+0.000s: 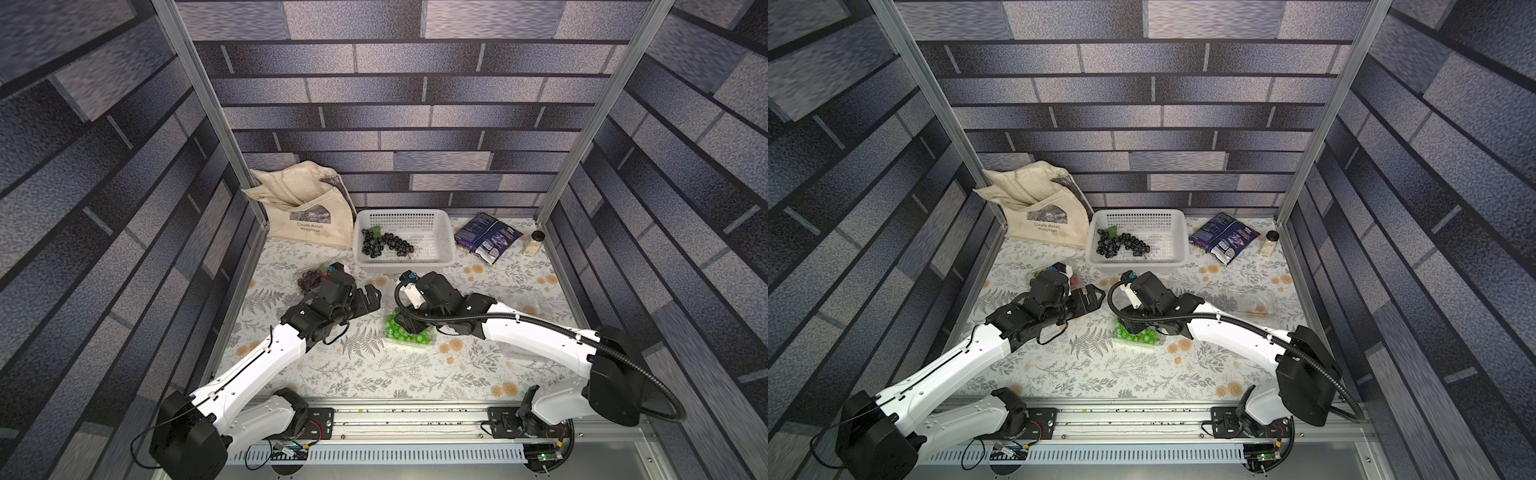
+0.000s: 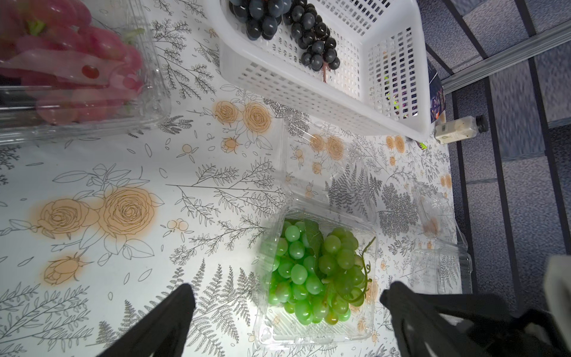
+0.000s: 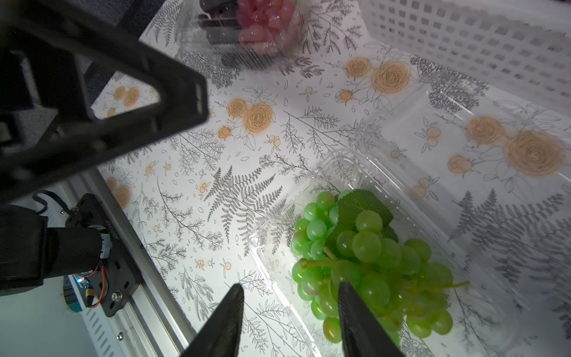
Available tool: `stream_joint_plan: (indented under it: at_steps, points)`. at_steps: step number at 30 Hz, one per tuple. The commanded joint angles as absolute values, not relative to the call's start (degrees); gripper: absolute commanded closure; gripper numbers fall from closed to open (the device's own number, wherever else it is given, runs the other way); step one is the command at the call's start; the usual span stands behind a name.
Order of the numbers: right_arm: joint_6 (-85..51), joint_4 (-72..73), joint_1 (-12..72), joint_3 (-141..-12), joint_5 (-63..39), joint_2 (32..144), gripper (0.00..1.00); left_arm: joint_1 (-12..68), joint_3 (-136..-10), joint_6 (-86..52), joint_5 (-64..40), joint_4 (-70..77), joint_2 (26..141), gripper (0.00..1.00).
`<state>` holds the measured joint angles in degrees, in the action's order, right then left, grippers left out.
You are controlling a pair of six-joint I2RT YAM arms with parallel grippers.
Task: Pack grapes into containers
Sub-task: Place the grape into the packing box.
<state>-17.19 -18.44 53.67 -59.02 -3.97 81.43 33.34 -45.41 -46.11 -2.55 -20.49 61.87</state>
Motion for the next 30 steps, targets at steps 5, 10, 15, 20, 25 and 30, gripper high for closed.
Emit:
stream_joint_plan:
  at_steps: [5,10,15,20,25,30]
  points:
    - [-17.8,-21.4,52.8,-58.4,-0.7,78.7,0.6,35.6,-46.3,-44.8,-2.1,-18.5,66.3,0.0]
    - [-18.3,-17.8,51.4,-54.3,-0.9,79.5,0.81,35.4,-46.4,-44.3,-1.3,-17.5,68.8,0.0]
    - [-18.3,-14.0,51.4,-53.0,-0.8,84.1,0.83,33.0,-46.4,-44.2,-3.5,-16.2,70.3,0.0]
    - [-18.5,-11.9,51.5,-52.3,-1.8,86.9,0.85,31.5,-46.8,-44.0,-4.5,-15.8,72.2,0.0]
    - [-20.3,-10.2,51.5,-50.4,-4.2,87.2,0.86,31.0,-47.5,-43.8,-5.0,-15.2,74.3,0.0]
    - [-21.7,-11.4,51.5,-49.4,-4.3,82.8,0.84,31.1,-48.6,-43.3,-5.5,-14.5,76.3,0.0]
